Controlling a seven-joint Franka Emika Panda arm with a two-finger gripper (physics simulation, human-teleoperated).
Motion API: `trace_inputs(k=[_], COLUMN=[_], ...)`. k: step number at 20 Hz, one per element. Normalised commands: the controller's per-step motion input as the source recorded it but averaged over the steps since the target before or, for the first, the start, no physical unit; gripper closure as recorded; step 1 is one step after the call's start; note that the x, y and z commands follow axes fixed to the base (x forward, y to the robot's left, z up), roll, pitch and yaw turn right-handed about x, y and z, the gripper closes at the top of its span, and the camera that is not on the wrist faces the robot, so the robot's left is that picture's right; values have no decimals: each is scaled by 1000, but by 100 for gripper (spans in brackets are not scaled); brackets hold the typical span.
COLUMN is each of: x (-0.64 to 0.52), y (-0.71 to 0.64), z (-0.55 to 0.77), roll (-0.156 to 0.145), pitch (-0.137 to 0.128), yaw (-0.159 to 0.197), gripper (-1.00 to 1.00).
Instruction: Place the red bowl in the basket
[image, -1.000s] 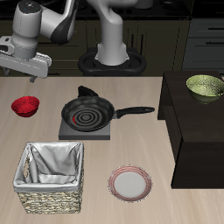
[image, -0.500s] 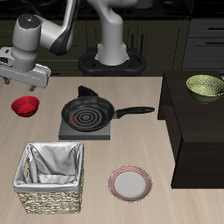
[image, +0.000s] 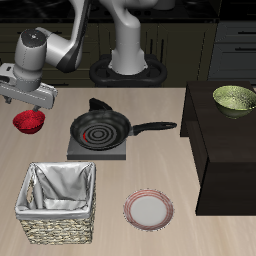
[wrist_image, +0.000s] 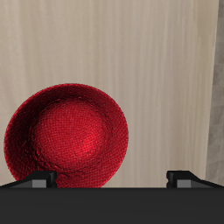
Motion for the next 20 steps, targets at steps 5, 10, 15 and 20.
trace_inputs(k=[5,10,15,20], x=[-30,-53,-27,-38], y=[-67,-74,-100,9], z=[-297,-393,-248,-59], roll=[-17,-20,-7,9], pitch=[44,53,34,-5], yaw=[-19,-17,-20,-15], gripper=[-100,-100,-100,100])
